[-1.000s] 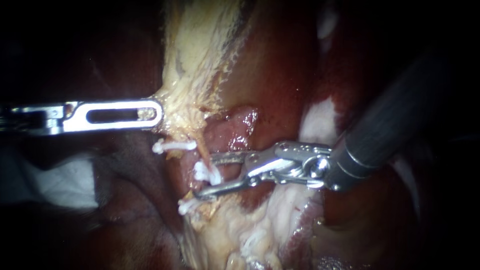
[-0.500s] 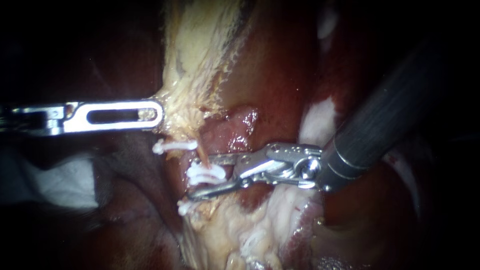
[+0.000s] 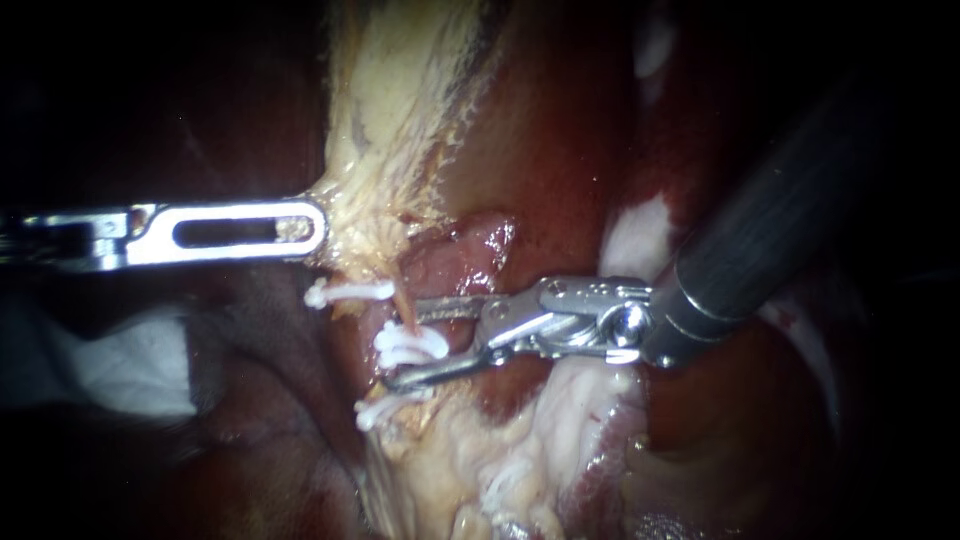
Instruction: Going back second clip right tube
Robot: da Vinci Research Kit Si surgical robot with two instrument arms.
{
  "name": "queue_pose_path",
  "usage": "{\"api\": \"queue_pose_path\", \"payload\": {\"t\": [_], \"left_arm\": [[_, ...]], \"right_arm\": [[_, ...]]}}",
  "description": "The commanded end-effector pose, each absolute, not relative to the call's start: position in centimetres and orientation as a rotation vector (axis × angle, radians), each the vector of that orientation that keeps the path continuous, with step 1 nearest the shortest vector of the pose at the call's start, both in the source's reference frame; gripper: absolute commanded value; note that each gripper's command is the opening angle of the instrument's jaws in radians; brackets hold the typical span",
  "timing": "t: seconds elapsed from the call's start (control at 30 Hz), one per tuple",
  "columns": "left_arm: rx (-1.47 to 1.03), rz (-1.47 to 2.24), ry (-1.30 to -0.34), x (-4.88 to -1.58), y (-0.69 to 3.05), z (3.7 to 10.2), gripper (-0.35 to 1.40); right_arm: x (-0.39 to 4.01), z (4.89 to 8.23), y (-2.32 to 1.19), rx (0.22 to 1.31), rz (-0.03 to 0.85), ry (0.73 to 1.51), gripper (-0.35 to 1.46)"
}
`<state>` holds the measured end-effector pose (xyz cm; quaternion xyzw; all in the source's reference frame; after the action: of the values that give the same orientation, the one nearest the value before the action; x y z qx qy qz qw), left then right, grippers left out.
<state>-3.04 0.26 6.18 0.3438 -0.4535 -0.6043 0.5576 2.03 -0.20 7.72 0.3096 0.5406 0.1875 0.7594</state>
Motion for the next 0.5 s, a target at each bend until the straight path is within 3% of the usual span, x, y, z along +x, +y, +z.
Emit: {"api": "queue_pose_path", "payload": {"t": [0.03, 0.23, 0.5], "left_arm": [[0.812, -1.426, -1.070, -3.04, 0.26, 6.18, -0.35], [0.812, -1.425, -1.070, -3.03, 0.26, 6.17, -0.35], [0.813, -1.424, -1.070, -3.02, 0.26, 6.17, -0.35]], "right_arm": [[2.01, 7.71, -0.21, 0.677, 0.408, 1.177, 0.60], [1.85, 7.62, -0.21, 0.680, 0.400, 1.180, 0.60], [1.38, 7.35, -0.11, 0.629, 0.321, 1.204, 0.60]]}}
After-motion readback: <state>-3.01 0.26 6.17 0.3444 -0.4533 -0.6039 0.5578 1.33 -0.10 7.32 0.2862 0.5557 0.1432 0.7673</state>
